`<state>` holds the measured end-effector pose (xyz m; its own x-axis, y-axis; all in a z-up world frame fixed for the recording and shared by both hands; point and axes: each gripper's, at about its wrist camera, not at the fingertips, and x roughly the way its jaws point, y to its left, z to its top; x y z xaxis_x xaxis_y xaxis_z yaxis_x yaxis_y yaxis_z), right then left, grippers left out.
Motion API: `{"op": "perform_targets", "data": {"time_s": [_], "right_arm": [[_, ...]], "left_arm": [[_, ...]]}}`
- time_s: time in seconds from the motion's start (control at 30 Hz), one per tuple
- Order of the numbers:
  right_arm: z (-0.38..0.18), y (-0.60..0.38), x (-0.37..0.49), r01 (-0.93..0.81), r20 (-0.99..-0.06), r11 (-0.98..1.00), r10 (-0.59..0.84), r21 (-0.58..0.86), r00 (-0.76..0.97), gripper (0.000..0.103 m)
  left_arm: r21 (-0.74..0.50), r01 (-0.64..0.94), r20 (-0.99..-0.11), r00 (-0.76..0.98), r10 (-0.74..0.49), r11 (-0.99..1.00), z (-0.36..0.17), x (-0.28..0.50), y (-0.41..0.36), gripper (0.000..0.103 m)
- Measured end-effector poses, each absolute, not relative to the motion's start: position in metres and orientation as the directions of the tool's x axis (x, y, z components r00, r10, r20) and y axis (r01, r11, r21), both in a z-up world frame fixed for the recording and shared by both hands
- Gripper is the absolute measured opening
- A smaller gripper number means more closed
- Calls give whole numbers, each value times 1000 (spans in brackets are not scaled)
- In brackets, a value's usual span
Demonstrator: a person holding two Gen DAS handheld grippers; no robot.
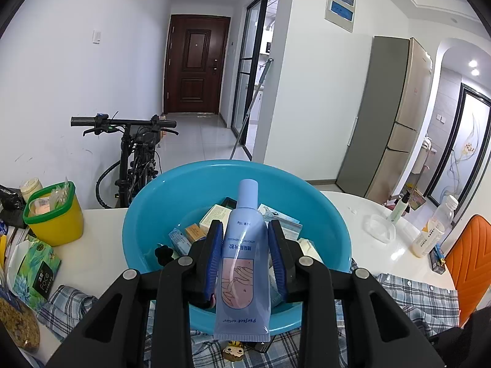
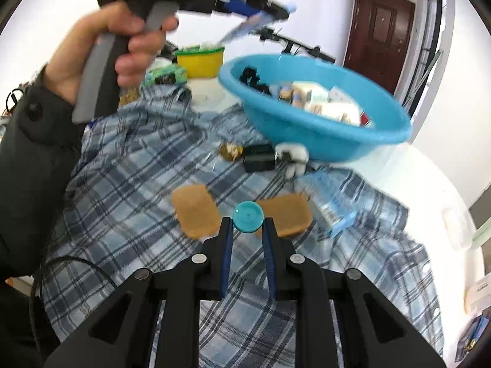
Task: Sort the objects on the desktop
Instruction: 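Grasp the teal tube on the shirt with right gripper while left holds blue tube over basin, then carry the teal tube into the basin with the right gripper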
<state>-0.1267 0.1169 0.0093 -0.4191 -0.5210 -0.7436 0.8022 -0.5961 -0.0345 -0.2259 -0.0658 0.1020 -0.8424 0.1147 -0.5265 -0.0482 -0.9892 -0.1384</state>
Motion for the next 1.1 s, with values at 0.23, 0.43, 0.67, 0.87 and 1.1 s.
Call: {"op": "perform_targets", "data": {"time_s": [0.23, 0.43, 0.67, 0.87, 1.1], "right_arm": [[39, 118, -131, 794, -690, -606, -557, -42, -461, 18], [73, 114, -147, 781, -626, -622, -590, -50, -510, 18], [118, 101, -184, 747, -529, -663, -615, -52, -584, 18], [136, 79, -229, 726, -465, -687, -636, -23, -617, 18], [132, 58, -280, 689, -421, -724, -637, 40, -646, 18]], "left_arm": [[-147, -38, -527, -842, 111, -988, 100, -226, -69, 32], [-138, -23, -532, -842, 93, -990, 99, -227, -73, 32], [-148, -5, -538, -839, 85, -989, 98, -227, -79, 32], [-150, 17, -543, -837, 68, -989, 96, -229, -86, 32], [-140, 34, -542, -839, 48, -989, 97, -229, -89, 32]]}}
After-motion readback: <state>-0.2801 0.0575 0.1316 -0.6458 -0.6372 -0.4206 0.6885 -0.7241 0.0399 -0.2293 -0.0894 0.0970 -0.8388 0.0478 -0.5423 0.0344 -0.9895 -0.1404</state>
